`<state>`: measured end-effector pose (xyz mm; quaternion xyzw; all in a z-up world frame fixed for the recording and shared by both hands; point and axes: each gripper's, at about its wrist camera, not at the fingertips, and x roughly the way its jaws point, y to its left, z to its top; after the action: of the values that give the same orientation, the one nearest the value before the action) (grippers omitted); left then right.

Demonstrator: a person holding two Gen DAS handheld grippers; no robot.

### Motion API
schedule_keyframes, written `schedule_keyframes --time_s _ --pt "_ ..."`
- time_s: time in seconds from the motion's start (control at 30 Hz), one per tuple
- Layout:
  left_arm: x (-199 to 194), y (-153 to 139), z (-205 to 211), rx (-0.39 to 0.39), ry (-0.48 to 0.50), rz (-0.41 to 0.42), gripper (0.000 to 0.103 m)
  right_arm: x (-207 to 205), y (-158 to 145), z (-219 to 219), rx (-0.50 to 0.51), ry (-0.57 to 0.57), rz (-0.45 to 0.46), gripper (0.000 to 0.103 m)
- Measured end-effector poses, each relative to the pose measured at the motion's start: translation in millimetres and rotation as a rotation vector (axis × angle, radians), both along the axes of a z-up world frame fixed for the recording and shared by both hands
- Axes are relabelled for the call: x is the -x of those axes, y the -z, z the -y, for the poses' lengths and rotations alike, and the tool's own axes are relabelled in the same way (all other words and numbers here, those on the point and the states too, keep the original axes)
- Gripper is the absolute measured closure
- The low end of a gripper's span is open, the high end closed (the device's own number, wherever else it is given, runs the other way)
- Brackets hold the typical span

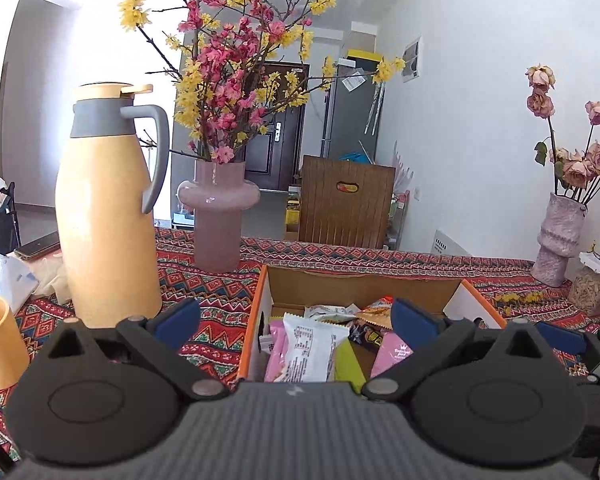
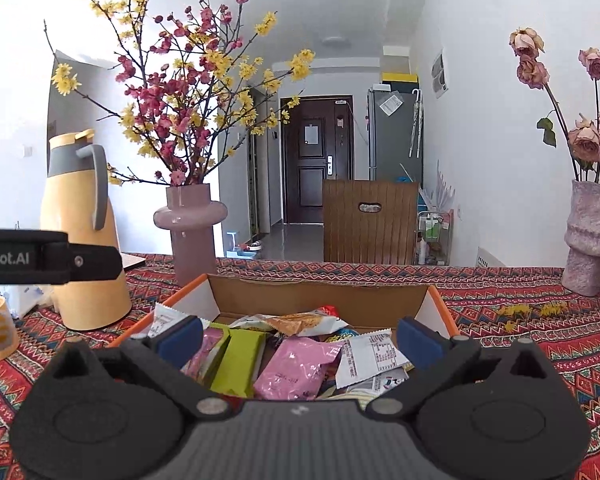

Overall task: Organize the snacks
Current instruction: 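Withdraw both tools from the box toward the loose snacks on the table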

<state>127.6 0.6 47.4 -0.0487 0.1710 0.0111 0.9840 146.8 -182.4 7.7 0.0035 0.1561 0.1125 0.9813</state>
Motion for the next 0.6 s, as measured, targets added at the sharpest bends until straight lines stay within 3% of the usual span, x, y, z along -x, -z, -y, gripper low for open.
schedule_keyframes --time_s 0.3,0.6 --pt "28.5 30.7 -25.7 -0.018 -0.038 -0.085 0.0 38.2 9.1 -3.4 0.029 -0.004 -0.054 0.0" --pt "38.5 70.7 -45.5 -0.02 -0.05 -0.18 0.0 56.7 41.5 -0.7 0.008 0.007 -0.17 0.0"
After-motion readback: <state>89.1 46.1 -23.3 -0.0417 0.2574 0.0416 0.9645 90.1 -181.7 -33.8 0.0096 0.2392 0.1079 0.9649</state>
